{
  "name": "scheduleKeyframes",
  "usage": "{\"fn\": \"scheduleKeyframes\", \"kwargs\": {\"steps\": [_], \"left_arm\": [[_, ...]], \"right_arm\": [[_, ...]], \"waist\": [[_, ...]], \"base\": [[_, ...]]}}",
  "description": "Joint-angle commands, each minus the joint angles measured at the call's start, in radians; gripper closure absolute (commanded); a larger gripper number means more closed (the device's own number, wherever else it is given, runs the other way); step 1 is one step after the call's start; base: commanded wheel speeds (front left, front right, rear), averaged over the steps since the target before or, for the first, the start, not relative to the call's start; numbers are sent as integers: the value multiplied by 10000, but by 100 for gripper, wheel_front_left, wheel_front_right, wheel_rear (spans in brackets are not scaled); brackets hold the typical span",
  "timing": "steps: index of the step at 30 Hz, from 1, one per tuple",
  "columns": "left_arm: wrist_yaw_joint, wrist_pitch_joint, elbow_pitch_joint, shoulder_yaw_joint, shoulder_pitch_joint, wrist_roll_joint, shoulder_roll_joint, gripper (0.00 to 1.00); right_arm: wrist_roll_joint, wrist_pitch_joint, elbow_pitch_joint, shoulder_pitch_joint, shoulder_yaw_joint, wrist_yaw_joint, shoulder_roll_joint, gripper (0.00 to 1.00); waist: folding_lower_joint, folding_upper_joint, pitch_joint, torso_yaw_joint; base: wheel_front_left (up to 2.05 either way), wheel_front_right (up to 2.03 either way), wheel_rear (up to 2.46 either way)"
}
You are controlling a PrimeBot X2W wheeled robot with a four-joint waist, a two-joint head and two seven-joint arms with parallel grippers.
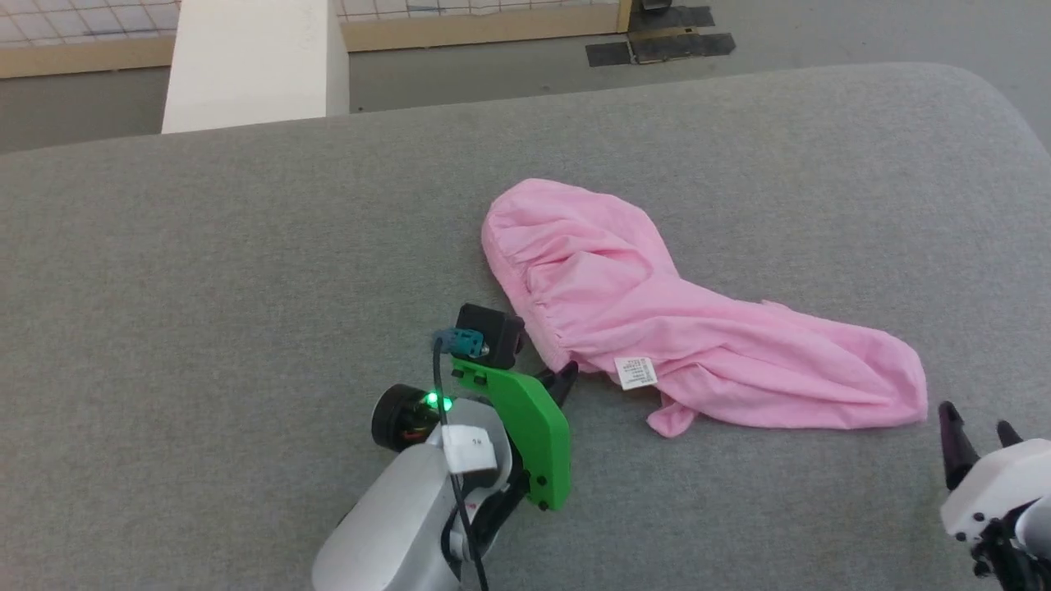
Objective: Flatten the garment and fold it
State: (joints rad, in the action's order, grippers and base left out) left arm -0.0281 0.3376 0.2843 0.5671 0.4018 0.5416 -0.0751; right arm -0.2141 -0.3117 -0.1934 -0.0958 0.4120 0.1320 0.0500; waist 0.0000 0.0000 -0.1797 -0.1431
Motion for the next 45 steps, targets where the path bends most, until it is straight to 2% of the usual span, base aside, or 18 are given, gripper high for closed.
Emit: {"fn": "scheduleKeyframes", "kwargs": {"steps": [1, 7, 15, 16, 17, 18, 27, 30, 35, 40, 43, 45], "left_arm": [[-64, -16, -171, 5, -231, 67, -130, 100], [-239, 155, -864, 79, -569, 74, -286, 100], [-274, 282, -1149, 200, -566, 70, -337, 100], [-273, 290, -1163, 209, -552, 71, -342, 100], [-270, 291, -1171, 215, -542, 73, -348, 100], [-266, 289, -1180, 222, -535, 77, -355, 100], [-255, 117, -1159, 133, -495, 227, -358, 100], [-270, -15, -1211, -110, -443, 453, -331, 100], [-173, 148, -1542, -978, 197, 1110, -618, 100], [81, 1122, -1585, -1810, 1943, 1283, -1758, 100], [215, 1793, -1115, -2134, 3485, 1093, -2494, 100], [255, 2037, -641, -2282, 4527, 847, -2884, 100]], "right_arm": [[240, -303, 103, 111, 105, -13, 3, 0], [1050, -1457, 377, -172, 115, -13, 3, 0], [1600, -1763, -92, -823, -329, -13, 3, 0], [1620, -1809, -180, -889, -339, -13, 3, 10], [1646, -1828, -233, -933, -355, -13, 3, 67], [1676, -1857, -292, -977, -363, -13, 3, 100], [1389, -2127, -156, -1219, -469, -13, 128, 100], [795, -2518, 318, -1354, -678, -13, 181, 100], [-1246, -4126, 1655, -2242, -1178, -13, 185, 100], [-2926, -6163, 2220, -4150, -1400, -13, 125, 100], [-3064, -6903, 1904, -5866, -1312, -13, 68, 100], [-2849, -7032, 1449, -7013, -1271, -13, 35, 100]], "waist": [[0, 0, -6, 128], [0, 0, -172, 261], [0, 0, -423, 334], [0, 0, -452, 353], [0, 0, -469, 367], [0, 0, -484, 382], [0, 0, -371, 436], [0, 0, -241, 439], [0, 0, -148, 477], [0, 0, -328, 512], [0, 0, -588, 594], [0, 0, -801, 611]], "base": [[0, 0, 0], [0, 0, 0], [0, 0, 0], [0, 0, 0], [0, 0, 0], [0, 0, 0], [0, 0, 0], [0, 0, 0], [0, 0, 0], [0, 0, 0], [0, 0, 0], [0, 0, 0]]}}
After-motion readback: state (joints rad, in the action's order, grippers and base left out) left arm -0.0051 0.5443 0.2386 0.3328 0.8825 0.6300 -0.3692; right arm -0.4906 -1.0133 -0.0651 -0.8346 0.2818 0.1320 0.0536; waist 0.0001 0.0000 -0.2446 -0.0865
